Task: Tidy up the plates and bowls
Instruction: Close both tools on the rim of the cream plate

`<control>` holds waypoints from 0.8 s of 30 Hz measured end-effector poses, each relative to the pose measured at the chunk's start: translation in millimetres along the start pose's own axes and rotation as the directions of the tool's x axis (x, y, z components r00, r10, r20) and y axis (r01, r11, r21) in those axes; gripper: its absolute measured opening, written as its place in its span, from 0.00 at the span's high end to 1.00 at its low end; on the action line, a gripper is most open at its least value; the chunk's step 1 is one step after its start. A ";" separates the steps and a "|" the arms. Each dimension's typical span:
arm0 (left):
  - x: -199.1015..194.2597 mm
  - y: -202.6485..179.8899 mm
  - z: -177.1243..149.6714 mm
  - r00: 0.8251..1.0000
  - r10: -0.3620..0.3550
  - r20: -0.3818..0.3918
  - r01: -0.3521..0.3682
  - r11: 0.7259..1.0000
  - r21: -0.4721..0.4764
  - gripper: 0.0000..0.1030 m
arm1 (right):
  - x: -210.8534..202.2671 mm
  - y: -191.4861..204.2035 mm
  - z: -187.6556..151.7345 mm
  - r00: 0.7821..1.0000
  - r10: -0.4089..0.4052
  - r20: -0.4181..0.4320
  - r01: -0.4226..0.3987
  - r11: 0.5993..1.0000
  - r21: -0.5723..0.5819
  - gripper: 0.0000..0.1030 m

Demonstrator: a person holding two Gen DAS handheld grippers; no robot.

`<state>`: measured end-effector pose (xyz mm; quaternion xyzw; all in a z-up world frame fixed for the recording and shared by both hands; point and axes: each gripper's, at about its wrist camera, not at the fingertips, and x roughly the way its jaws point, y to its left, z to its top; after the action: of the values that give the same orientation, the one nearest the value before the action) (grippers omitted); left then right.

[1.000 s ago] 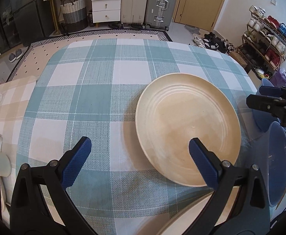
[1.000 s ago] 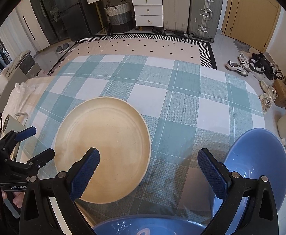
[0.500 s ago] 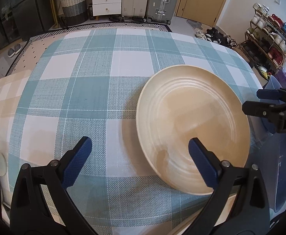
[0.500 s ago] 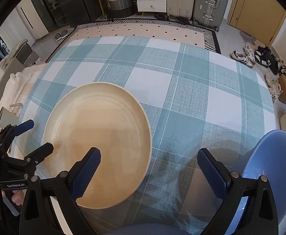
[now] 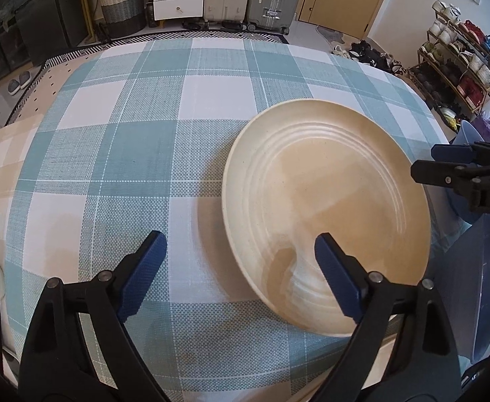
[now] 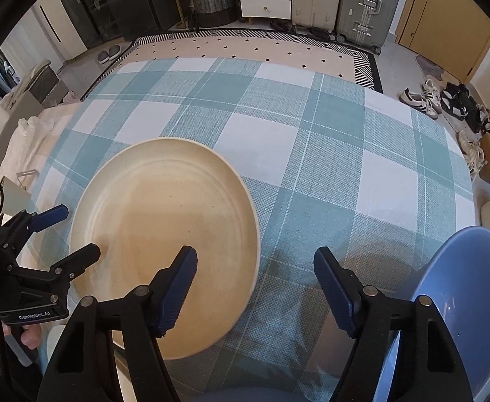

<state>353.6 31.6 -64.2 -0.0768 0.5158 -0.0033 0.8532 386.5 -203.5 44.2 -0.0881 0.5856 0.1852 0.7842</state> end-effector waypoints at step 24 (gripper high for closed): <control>4.6 -1.0 -5.0 0.999 -0.039 -0.035 0.039 0.999 0.019 0.54 | 22.2 20.9 2.6 0.998 0.002 -0.063 -0.006 0.998 -0.056 0.50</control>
<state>351.4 29.6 -70.4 -0.0784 0.5288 -0.0264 0.8447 386.0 -179.3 25.5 -0.1146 0.6047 0.2003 0.7623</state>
